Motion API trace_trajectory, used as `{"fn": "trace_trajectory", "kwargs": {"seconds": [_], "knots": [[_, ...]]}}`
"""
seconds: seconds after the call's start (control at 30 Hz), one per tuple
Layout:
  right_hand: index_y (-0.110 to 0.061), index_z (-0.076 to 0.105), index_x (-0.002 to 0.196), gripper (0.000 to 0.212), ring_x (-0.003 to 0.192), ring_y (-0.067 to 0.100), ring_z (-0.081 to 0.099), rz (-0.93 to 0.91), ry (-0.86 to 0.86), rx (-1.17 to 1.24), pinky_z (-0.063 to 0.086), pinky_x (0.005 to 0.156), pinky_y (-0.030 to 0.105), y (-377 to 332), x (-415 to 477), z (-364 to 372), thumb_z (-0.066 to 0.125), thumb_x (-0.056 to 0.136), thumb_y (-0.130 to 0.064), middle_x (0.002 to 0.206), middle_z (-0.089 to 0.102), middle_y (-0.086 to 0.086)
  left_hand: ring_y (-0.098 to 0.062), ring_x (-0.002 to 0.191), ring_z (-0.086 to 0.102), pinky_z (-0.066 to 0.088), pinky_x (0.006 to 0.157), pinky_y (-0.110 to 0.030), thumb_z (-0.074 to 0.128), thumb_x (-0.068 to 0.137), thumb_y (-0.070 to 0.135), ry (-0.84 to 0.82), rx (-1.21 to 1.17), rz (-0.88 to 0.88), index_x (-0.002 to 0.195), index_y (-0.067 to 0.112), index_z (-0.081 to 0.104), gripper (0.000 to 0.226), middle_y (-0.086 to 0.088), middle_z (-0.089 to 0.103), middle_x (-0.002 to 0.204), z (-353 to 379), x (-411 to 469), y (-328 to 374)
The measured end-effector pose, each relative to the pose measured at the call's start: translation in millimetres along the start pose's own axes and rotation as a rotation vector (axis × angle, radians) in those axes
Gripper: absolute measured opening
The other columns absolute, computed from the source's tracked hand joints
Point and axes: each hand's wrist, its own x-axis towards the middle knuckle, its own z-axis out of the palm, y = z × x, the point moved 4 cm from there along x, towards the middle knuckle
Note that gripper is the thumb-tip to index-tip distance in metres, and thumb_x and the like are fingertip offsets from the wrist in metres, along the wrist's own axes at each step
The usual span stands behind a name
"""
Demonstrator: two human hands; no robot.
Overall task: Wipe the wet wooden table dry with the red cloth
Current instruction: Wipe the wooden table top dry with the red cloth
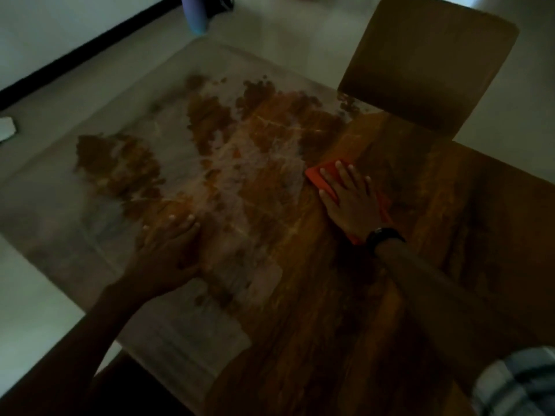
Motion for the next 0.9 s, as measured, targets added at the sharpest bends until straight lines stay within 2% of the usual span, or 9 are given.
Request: {"fn": "trace_trajectory", "kwargs": {"seconds": [0.13,0.3,0.37,0.47,0.57,0.63,0.7,0.77,0.9], "knots": [[-0.039,0.016,0.155,0.054,0.152,0.026,0.008,-0.060,0.020,-0.031,0.005,0.119,0.055,-44.6,-4.5,13.3,0.026,0.103,-0.052,0.165,0.010,0.001,-0.018,0.147,-0.008,0.001,0.115,-0.060,0.018,0.054,0.096,-0.091,0.012,0.021,0.151,0.034,0.006,0.116,0.015,-0.007,0.157,5.3,3.5,-0.4],[-0.037,0.024,0.154,0.057,0.152,0.024,0.011,-0.256,0.049,0.042,0.008,0.119,0.055,-122.3,-68.5,33.2,0.019,0.100,-0.053,0.164,0.016,0.001,-0.020,0.148,-0.006,-0.002,0.113,-0.058,0.018,0.046,0.088,-0.117,-0.054,-0.011,0.151,0.032,0.007,0.120,0.013,-0.005,0.159,-4.9,-0.4,14.2],[-0.037,0.025,0.154,0.054,0.152,0.022,0.010,-0.329,0.063,0.076,0.008,0.119,0.053,-153.1,-107.5,44.9,0.024,0.102,-0.051,0.164,0.016,-0.001,-0.023,0.148,-0.004,0.000,0.113,-0.060,0.031,0.057,0.087,-0.161,-0.072,-0.008,0.152,0.032,0.005,0.112,0.012,-0.006,0.159,-6.4,-1.0,14.2],[-0.039,0.027,0.153,0.051,0.152,0.019,0.008,-0.417,0.032,0.103,0.011,0.120,0.051,-176.5,-166.6,62.5,0.032,0.103,-0.049,0.165,0.014,-0.004,-0.029,0.147,-0.001,0.005,0.112,-0.065,0.046,0.089,0.061,-0.277,0.112,0.015,0.152,0.030,0.000,0.084,0.007,-0.010,0.160,-13.7,6.2,11.7],[-0.043,0.022,0.153,0.050,0.152,0.014,0.006,-0.512,-0.006,0.041,0.015,0.120,0.049,-163.1,-187.5,59.1,0.031,0.104,-0.049,0.165,0.010,-0.009,-0.030,0.147,-0.001,0.006,0.109,-0.070,0.049,0.092,0.048,-0.325,0.210,0.063,0.152,0.033,0.001,0.077,0.009,-0.009,0.160,-22.0,14.3,8.9],[-0.046,0.012,0.153,0.051,0.152,0.012,0.002,-0.454,-0.014,-0.015,0.016,0.120,0.050,-140.4,-169.0,48.2,0.025,0.104,-0.051,0.165,0.002,-0.012,-0.030,0.147,-0.001,0.005,0.108,-0.070,0.053,0.091,0.043,-0.332,0.220,0.075,0.151,0.034,0.003,0.079,0.011,-0.008,0.160,-22.6,15.2,6.8],[-0.049,0.002,0.152,0.052,0.152,0.012,-0.004,-0.297,-0.042,-0.006,0.012,0.121,0.051,-117.8,-136.6,35.8,0.018,0.103,-0.053,0.164,-0.005,-0.013,-0.031,0.147,0.000,0.007,0.107,-0.071,0.052,0.091,0.044,-0.300,0.253,0.094,0.151,0.034,0.004,0.077,0.011,-0.007,0.160,-22.2,12.6,5.7],[-0.048,0.003,0.152,0.053,0.152,0.014,-0.003,-0.173,-0.053,0.022,0.009,0.121,0.053,-110.9,-103.7,26.9,0.014,0.101,-0.055,0.165,-0.003,-0.011,-0.032,0.146,0.000,0.008,0.106,-0.073,0.050,0.092,0.044,-0.261,0.279,0.105,0.151,0.034,0.005,0.075,0.012,-0.005,0.160,-20.3,11.2,5.7],[-0.042,0.011,0.155,0.057,0.153,0.021,0.001,-0.140,-0.044,-0.027,0.005,0.121,0.056,-144.3,-73.4,37.7,0.013,0.100,-0.056,0.166,0.003,-0.003,-0.030,0.147,-0.004,0.005,0.106,-0.073,0.053,0.091,0.042,-0.259,0.237,0.131,0.151,0.035,0.006,0.077,0.012,-0.007,0.160,-19.4,14.3,5.3]]}}
